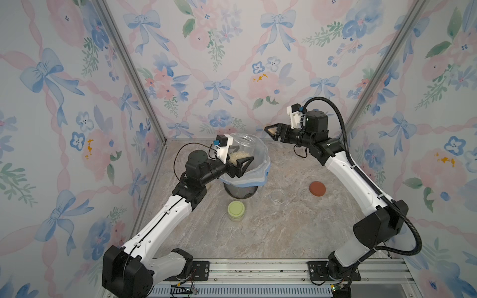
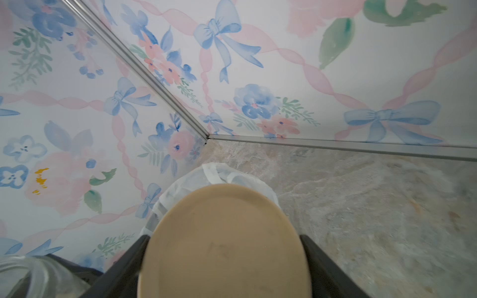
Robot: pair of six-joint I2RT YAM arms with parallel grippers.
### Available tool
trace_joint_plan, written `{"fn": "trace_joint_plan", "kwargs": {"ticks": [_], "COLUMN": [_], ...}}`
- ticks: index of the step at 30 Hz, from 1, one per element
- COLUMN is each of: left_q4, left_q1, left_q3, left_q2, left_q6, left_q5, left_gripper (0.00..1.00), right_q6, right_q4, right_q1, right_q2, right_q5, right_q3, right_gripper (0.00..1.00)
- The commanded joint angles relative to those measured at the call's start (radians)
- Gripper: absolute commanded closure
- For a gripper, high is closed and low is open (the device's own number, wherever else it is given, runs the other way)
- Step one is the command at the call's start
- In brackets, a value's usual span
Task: Empty moldy rice from jars
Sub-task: Place the lid at the center of the board.
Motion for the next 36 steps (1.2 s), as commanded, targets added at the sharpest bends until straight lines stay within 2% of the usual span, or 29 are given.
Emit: {"fn": "trace_joint_plan", "kwargs": {"ticks": [1, 13, 18, 27, 36], "left_q4": [0.084, 0.059, 0.055, 0.054, 0.055], "left_q1": [0.014, 0.050, 0.058, 0.061, 0.063], "left_q3": [0.010, 0.036, 0.056, 0.083, 0.091], "left_q2": [-0.036, -0.020, -0.004, 0.019, 0.027], "left_q6": [0.008, 0.020, 0.021, 0.022, 0.020], "left_q5": [0.025, 0.066, 0.069, 0.065, 0.057], "left_gripper": [1.00, 1.00, 1.00, 1.00, 1.00], "right_q6": [-0.063, -0.149, -0.171, -0.178, -0.195], "right_q4": [-0.034, -0.053, -0.092, -0.239, -0.368], "right_q1": [-0.027, -0.100, -0.120, -0.181, -0.204], "right_q2": [-0.045, 0.007, 0.106, 0.329, 0.488], "right_q5": [0.095, 0.257, 0.322, 0.353, 0.385], "right_q3": [-0.070, -0.252, -0.262, -0.161, -0.057], "right_gripper": [0.63, 0.64, 0.63, 0.64, 0.64]}}
